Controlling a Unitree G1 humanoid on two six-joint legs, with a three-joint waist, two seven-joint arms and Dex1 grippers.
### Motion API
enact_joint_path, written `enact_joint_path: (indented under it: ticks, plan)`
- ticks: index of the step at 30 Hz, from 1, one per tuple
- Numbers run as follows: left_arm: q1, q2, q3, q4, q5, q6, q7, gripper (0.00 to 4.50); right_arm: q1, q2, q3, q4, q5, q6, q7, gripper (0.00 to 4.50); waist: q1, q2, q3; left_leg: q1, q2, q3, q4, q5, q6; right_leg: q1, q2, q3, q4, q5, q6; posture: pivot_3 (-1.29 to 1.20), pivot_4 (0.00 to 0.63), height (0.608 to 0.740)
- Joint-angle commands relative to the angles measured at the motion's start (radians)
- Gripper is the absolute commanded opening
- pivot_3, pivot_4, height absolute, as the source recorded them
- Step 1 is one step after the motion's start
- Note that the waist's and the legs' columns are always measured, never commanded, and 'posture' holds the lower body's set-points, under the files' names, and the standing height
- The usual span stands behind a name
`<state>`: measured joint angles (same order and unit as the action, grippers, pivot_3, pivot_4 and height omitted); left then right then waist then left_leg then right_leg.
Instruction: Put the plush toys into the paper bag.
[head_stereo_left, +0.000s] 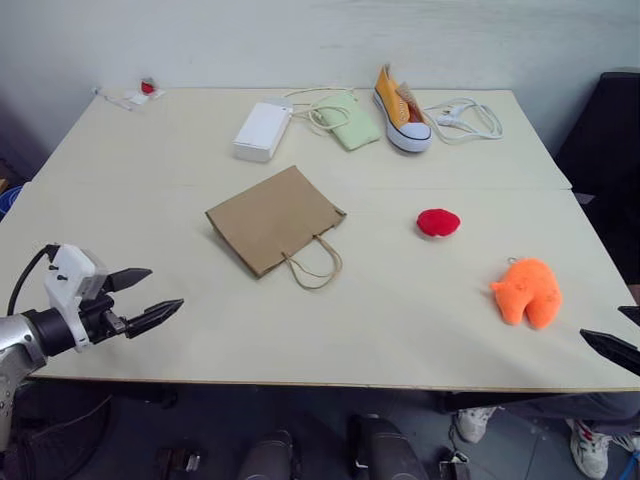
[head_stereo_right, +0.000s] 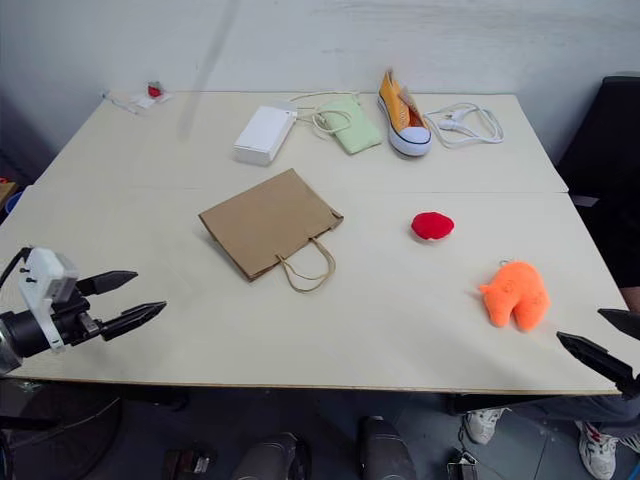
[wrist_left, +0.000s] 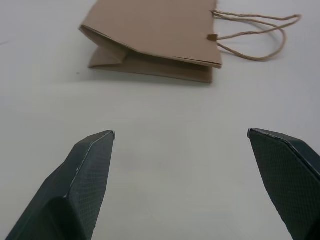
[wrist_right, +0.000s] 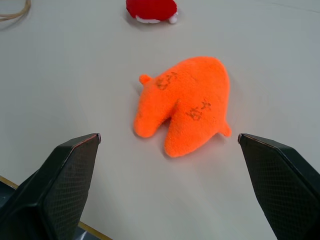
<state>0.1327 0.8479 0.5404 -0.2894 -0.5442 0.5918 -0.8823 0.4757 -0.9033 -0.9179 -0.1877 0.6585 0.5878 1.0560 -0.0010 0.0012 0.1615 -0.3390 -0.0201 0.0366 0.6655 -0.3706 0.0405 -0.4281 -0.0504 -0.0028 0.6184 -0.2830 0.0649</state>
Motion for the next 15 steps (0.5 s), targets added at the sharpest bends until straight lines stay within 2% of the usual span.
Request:
enact_joint_path:
  ticks: [1, 6, 15]
  plan:
    - [0.014, 0.022, 0.03, -0.013, 0.017, -0.017, 0.005, 4.47, 0.021, -0.05, -0.083, 0.016, -0.012, 0.003, 0.041, 4.5, 0.0, 0.001, 0.0, 0.0, 0.0, 0.0, 0.0, 0.0, 0.0, 0.0, 0.0, 0.0, 0.0, 0.0, 0.0, 0.0, 0.15, 0.74]
    - [0.019, 0.032, 0.047, -0.024, -0.001, 0.012, 0.008, 4.47, -0.028, -0.075, -0.071, 0.027, -0.002, 0.038, 0.035, 4.5, -0.002, -0.001, 0.001, 0.002, 0.0, 0.0, 0.0, 0.002, -0.002, 0.001, 0.0, 0.0, 0.002, 0.0, -0.001, 0.0, 0.15, 0.74]
    - [-0.065, 0.015, -0.019, 0.024, 0.026, -0.04, 0.028, 4.47, -0.085, -0.018, -0.041, -0.02, -0.005, 0.038, -0.032, 4.5, 0.003, -0.001, 0.001, 0.002, 0.0, 0.0, -0.001, 0.002, -0.004, 0.001, 0.0, 0.0, 0.002, -0.001, -0.001, 0.0, 0.15, 0.74]
